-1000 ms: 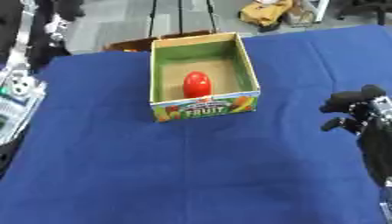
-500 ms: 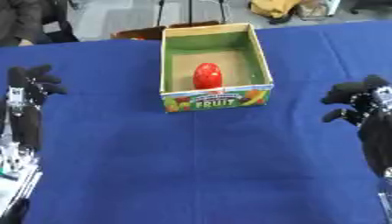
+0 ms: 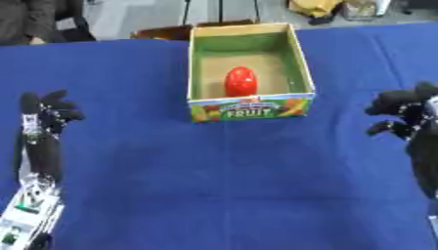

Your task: Pick up objects on the table and place them in the box.

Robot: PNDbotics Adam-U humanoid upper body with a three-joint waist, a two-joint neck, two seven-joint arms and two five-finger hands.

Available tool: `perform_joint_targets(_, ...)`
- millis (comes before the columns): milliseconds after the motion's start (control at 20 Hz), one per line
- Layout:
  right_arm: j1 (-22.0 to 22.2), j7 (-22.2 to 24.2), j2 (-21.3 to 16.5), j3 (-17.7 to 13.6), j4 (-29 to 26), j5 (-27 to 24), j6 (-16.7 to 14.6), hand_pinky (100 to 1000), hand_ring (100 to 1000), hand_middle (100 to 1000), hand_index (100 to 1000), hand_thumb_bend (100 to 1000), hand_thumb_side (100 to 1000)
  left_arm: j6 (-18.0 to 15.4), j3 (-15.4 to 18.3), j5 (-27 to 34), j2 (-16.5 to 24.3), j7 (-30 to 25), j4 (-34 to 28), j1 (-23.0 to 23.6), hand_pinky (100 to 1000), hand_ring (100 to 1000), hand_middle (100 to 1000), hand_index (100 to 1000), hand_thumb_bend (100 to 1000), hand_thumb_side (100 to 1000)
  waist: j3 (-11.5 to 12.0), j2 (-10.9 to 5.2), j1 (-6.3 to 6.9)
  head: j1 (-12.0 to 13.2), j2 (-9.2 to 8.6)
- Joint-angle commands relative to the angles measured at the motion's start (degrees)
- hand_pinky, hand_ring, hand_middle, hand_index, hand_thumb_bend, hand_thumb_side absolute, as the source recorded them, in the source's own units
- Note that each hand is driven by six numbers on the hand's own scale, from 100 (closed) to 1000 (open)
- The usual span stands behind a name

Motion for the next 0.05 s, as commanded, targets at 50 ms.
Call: perform_joint_targets(50,-0.45,-0.2,-0.54,-0.41,-1.42,0.37,-0.05,474,651,595,669,100,933,-0.33,0.12,-0.19,0.17,-0.24,-0.53,-0.19,723,502,523,744,642,951,-0.05,-0.63,-0.26,-0.08,0.17)
